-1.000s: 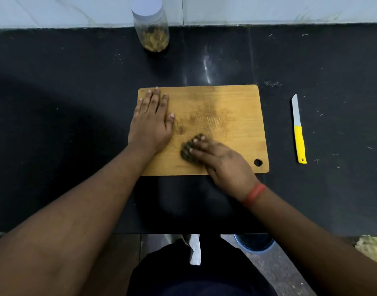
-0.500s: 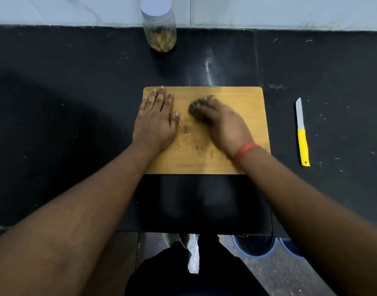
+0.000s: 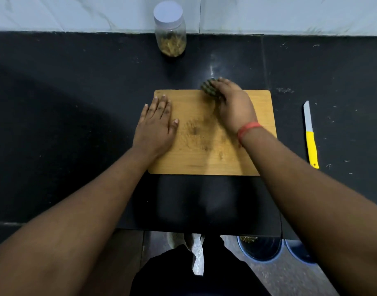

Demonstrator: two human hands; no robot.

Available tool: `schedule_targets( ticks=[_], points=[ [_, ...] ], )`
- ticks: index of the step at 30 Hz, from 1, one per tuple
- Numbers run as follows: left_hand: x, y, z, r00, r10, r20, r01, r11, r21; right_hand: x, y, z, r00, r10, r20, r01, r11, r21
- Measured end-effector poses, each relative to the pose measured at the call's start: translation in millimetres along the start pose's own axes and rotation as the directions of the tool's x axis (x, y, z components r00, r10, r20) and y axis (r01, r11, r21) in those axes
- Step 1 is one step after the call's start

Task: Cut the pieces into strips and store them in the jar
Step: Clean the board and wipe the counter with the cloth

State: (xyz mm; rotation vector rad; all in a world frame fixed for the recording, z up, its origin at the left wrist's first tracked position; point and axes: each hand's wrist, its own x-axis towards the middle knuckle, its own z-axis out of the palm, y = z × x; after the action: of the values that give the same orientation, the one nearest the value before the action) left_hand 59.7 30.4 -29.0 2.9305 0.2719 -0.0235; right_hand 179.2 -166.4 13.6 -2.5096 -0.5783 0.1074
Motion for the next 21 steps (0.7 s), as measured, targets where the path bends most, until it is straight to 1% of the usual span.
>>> schedule_targets(
  ticks=[2, 3, 4, 6, 8, 10, 12, 13, 14, 15, 17, 18, 19, 20, 21],
  points=[
    [0.1, -0.5, 3.0, 1.0, -0.015, -0.003, 0.015, 1.0, 0.006, 11.8, -5.8, 12.8, 0.997, 0.004, 0.08, 0.002, 0.998, -0.063],
    [1.2, 0.1, 3.9, 1.0, -0.02, -0.011, 0.02, 1.0, 0.006, 6.2, -9.1, 17.2, 0.995, -0.01, 0.098, 0.019, 0.996, -0.089],
    [1.2, 0.3, 4.8, 1.0, -0.024, -0.016, 0.024, 1.0, 0.007, -6.3, -12.0, 19.8, 0.994, -0.043, 0.105, 0.054, 0.993, -0.102],
    [0.4, 0.9, 5.8, 0.999, -0.025, -0.022, 0.025, 1.0, 0.016, -45.3, -16.3, 22.6, 0.974, -0.19, 0.124, 0.202, 0.975, -0.096],
    [0.9, 0.0, 6.2, 0.999, -0.025, -0.024, 0.025, 1.0, 0.018, -91.8, -16.4, 26.6, 0.937, -0.313, 0.154, 0.325, 0.944, -0.056],
    [1.5, -0.1, 5.8, 0.999, -0.025, -0.023, 0.026, 1.0, 0.01, -133.5, -14.7, 27.7, 0.902, -0.372, 0.22, 0.385, 0.923, -0.02],
    [1.3, 0.1, 5.1, 1.0, -0.015, -0.015, 0.015, 1.0, 0.002, -158.1, -14.5, 25.1, 0.869, -0.403, 0.286, 0.403, 0.913, 0.064],
    [1.3, 0.0, 4.3, 1.0, -0.009, -0.013, 0.009, 1.0, 0.002, -159.0, -15.5, 21.1, 0.869, -0.406, 0.284, 0.391, 0.914, 0.11],
    [1.2, -0.9, 3.2, 1.0, -0.006, -0.015, 0.006, 1.0, 0.003, -151.5, -16.9, 16.5, 0.889, -0.382, 0.254, 0.359, 0.924, 0.133],
    [0.8, -2.2, 1.7, 1.0, -0.004, -0.02, 0.004, 1.0, 0.003, -136.8, -19.6, 11.3, 0.922, -0.326, 0.21, 0.304, 0.944, 0.131],
    [-3.8, -6.1, -1.5, 0.999, -0.011, -0.045, 0.011, 1.0, 0.0, -89.7, -26.1, 1.4, 0.981, -0.178, 0.072, 0.172, 0.981, 0.084],
    [-6.4, -9.1, -2.7, 0.999, -0.008, -0.052, 0.009, 1.0, 0.005, -60.8, -27.5, -1.0, 0.993, -0.116, 0.016, 0.115, 0.992, 0.053],
    [-8.8, -13.0, -3.7, 0.999, 0.002, -0.041, -0.001, 1.0, 0.021, -34.2, -29.2, -1.4, 0.998, -0.063, -0.002, 0.063, 0.998, 0.031],
    [-10.9, -16.0, -4.2, 1.0, 0.016, -0.02, -0.015, 0.999, 0.044, -11.4, -30.0, 0.9, 0.999, -0.032, 0.01, 0.032, 0.999, 0.013],
    [-12.8, -17.6, -3.9, 1.0, 0.025, -0.003, -0.025, 0.997, 0.067, 3.8, -30.7, 6.3, 0.998, -0.03, 0.052, 0.031, 0.999, -0.01]
  ],
)
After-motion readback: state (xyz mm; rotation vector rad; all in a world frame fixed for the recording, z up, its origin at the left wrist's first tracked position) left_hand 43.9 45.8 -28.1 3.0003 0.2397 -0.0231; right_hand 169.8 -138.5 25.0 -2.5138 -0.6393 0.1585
